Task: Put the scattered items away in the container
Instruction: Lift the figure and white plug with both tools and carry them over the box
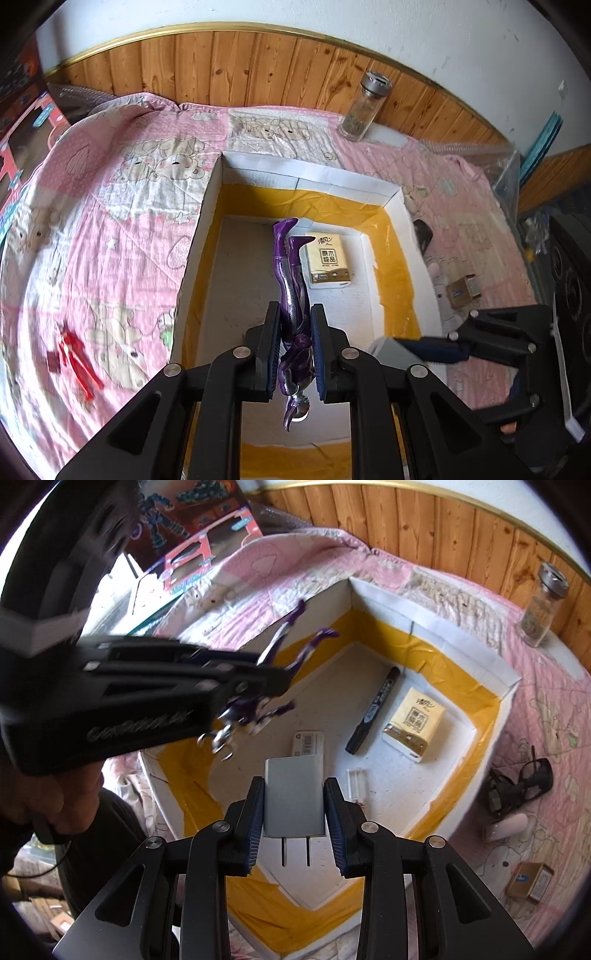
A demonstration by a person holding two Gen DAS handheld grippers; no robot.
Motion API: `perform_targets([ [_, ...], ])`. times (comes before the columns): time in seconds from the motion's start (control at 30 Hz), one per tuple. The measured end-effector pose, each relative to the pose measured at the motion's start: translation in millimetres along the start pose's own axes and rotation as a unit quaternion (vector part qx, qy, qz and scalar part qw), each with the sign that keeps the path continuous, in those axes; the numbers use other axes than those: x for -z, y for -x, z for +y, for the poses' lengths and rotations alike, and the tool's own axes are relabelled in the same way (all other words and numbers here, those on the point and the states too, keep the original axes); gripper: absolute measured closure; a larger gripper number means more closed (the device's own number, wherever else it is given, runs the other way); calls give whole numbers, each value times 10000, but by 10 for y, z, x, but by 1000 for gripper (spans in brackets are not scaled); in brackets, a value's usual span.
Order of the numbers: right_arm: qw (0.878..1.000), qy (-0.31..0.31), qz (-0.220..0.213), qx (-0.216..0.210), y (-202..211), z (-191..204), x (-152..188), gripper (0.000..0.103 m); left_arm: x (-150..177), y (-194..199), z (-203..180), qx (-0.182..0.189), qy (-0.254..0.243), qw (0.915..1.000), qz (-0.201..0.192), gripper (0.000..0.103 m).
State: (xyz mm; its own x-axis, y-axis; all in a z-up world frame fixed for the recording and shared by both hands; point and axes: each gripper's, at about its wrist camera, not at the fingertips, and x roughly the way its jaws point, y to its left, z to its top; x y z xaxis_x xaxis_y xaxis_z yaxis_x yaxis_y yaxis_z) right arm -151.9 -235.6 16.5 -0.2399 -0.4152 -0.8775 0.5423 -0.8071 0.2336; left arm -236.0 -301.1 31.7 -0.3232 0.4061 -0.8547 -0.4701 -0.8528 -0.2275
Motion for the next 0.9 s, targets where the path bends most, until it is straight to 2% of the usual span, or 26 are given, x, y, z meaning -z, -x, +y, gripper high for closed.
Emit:
perform_targets([
  [0.43, 9978, -421, 324, -407, -292, 72, -103, 69, -286, -379, -41, -243, -557, 9979, 231, 87],
  [0.9, 9845, -1193, 834, -979, -607, 43, -183, 69, -512, -821, -28, -332, -953, 9926, 675, 87],
])
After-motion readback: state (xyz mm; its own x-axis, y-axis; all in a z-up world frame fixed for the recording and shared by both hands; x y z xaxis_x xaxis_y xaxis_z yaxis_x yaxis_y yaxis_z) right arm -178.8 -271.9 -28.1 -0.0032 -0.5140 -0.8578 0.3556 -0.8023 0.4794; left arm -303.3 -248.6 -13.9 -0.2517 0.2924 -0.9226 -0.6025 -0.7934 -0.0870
